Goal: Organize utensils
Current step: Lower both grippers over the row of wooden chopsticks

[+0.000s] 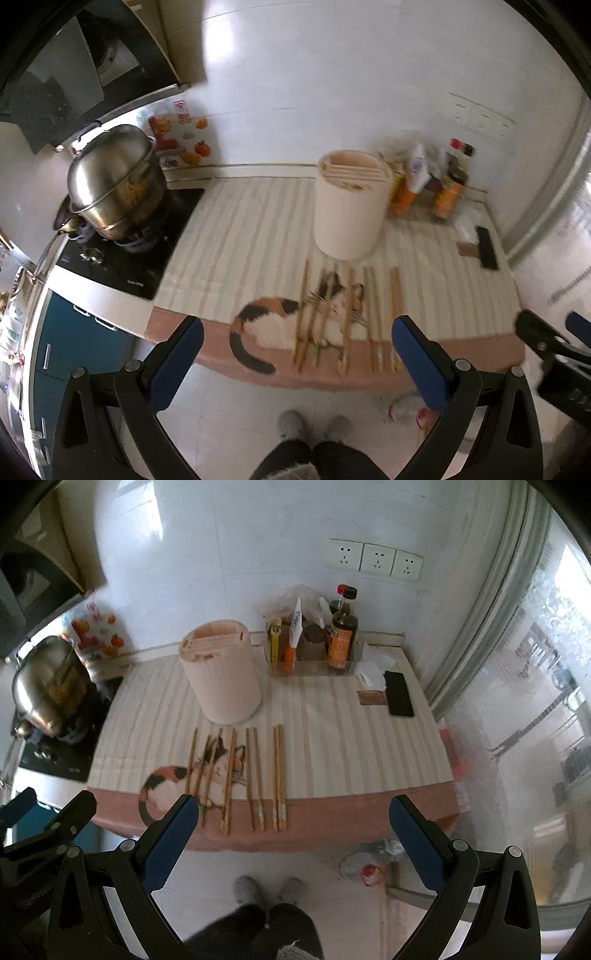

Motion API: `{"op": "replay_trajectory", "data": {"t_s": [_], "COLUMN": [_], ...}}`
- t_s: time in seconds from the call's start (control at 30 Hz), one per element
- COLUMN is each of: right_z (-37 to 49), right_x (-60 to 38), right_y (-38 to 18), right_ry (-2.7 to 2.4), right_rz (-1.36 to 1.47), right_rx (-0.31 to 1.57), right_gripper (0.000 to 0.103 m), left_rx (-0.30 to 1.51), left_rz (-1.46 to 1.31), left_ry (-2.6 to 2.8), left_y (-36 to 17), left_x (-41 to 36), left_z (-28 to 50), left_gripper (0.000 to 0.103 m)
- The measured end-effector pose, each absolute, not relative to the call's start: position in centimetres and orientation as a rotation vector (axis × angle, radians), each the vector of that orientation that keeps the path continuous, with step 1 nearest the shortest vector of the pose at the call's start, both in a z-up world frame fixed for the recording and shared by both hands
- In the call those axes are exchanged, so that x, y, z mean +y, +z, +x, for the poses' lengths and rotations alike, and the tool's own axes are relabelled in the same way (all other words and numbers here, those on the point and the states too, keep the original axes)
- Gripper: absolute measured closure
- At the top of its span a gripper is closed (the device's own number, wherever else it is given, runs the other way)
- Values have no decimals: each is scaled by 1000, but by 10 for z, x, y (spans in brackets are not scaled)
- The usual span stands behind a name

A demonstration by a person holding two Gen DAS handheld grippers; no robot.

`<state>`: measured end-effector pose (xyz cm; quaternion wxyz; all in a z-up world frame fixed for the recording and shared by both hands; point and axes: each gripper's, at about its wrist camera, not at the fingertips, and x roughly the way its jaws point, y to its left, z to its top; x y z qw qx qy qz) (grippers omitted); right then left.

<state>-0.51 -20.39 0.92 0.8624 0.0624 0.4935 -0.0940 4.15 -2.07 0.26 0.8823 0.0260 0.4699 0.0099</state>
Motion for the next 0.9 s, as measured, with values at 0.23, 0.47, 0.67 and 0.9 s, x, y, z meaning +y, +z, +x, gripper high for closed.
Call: {"op": "replay_trajectory", "data": {"t_s": [0.23, 0.47, 0.67, 0.9], "right_z": [40, 95, 139, 175], "right_x": [-230, -251, -261, -258], "right_y": [-47, -127, -210, -281], "right_ry": [-200, -220, -189, -161], "right_rz": [208, 203, 258, 334], "right_rx": [1045, 1148, 1267, 1400], "right_gripper": [0, 10, 33, 54], "left_rx": [1003, 1209, 1392, 1521], "left_rz": [84, 103, 75, 45], "left_ry": [165, 195, 69, -41], "left_y": [-57, -151, -231, -282], "left_x": [-1, 19, 19, 15], "left_z": [100, 161, 200, 227], "left_gripper": [0, 0, 32, 54]}}
